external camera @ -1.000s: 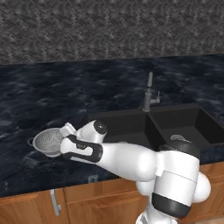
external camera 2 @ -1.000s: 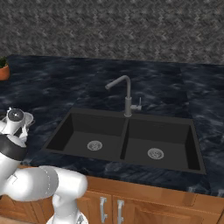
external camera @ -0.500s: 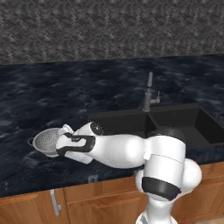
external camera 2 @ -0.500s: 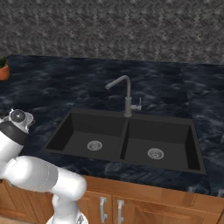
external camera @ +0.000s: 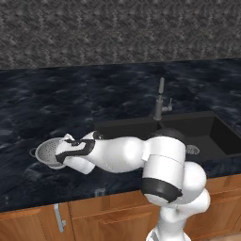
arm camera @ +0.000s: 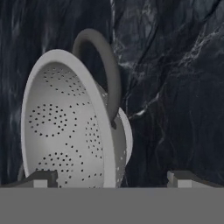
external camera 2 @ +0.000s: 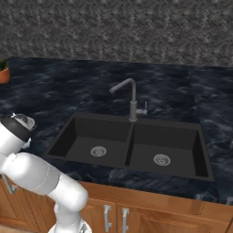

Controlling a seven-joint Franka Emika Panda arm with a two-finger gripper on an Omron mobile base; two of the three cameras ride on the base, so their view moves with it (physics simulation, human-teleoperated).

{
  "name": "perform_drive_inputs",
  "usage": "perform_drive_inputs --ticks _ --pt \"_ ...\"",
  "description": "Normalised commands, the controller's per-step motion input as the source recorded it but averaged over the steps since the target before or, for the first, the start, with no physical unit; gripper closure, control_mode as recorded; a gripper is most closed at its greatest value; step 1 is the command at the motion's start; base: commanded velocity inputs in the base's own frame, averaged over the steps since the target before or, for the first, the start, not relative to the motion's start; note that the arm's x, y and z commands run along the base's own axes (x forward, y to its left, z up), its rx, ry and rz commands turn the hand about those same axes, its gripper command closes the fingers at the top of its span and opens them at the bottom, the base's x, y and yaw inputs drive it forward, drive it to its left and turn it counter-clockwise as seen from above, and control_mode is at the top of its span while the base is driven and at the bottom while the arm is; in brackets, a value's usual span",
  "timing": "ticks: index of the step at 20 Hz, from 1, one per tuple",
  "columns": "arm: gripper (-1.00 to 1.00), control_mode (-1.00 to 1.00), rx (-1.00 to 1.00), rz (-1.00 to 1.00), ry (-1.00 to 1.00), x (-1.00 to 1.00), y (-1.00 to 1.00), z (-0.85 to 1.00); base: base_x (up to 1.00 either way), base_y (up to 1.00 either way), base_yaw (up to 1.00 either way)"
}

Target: Place the bowl in the left basin and the colander in the right basin of the sink.

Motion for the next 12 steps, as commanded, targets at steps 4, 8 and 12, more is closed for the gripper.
perform_drive_inputs --ticks 4,8,12 --pt "-1.00 -1.00 0.00 0.00 0.00 0.15 0.14 -0.20 0.00 0.00 0.00" --pt "-1.00 -1.00 0.00 0.00 0.00 0.09 0.10 -0.26 0.00 0.00 0.00" --pt "-1.00 -1.00 0.00 0.00 0.00 0.01 0.06 -0.16 0.00 0.00 0.00"
